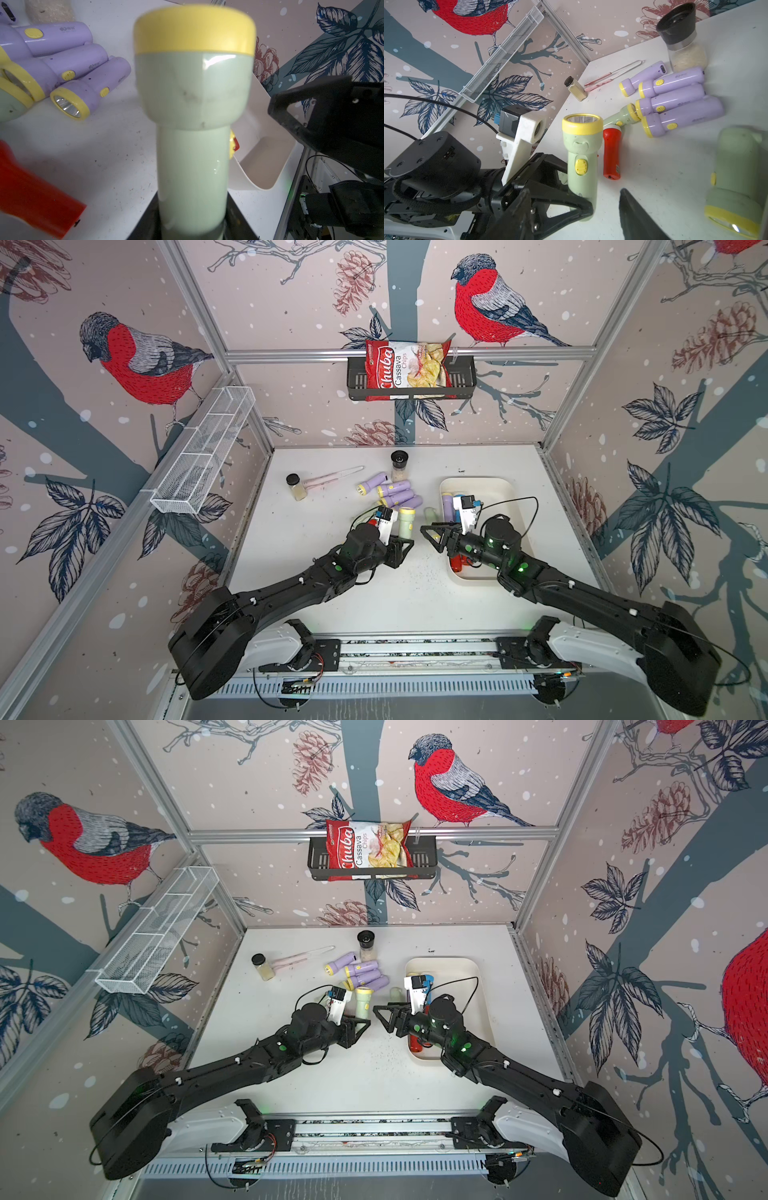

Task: Put the flashlights into the storage boxes
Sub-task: Place the flashlight at the storage box.

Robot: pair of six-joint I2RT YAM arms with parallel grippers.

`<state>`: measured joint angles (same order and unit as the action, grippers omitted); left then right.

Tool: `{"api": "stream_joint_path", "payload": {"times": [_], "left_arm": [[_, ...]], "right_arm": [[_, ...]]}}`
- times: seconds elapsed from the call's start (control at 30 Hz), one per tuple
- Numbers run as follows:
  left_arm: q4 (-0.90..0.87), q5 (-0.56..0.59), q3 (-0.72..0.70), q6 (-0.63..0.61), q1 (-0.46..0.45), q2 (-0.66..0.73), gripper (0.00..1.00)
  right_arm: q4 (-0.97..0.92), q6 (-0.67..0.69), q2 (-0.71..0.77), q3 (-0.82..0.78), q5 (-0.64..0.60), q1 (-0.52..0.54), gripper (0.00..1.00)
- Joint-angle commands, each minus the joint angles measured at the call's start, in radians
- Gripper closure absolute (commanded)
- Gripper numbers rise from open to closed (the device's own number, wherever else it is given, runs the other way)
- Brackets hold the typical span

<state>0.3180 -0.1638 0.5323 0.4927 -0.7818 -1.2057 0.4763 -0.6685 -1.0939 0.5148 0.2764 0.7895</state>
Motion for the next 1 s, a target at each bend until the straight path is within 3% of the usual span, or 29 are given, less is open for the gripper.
{"api": "stream_joint_path", "payload": {"times": [0.0, 0.4, 0.7, 0.97], "left_arm": [[0.072, -0.021, 0.002, -0.025, 0.0, 0.007, 0.82], [0.066, -0.023, 0.009, -0.035, 0.0, 0.009, 0.82], [0.079, -0.031, -0.001, -0.034, 0.0, 0.016, 0.82], [0.072, -0.023, -0.006, -0.04, 0.0, 0.039, 0.82]], "right_arm": [[0.055, -0.043, -0.026, 0.025, 0.024, 0.005, 0.33], [0.05, -0.074, -0.148, 0.098, -0.024, 0.054, 0.38], [0.03, -0.079, -0.255, 0.17, -0.076, 0.093, 0.47], [0.002, -0.074, -0.322, 0.219, -0.123, 0.131, 0.66]]}}
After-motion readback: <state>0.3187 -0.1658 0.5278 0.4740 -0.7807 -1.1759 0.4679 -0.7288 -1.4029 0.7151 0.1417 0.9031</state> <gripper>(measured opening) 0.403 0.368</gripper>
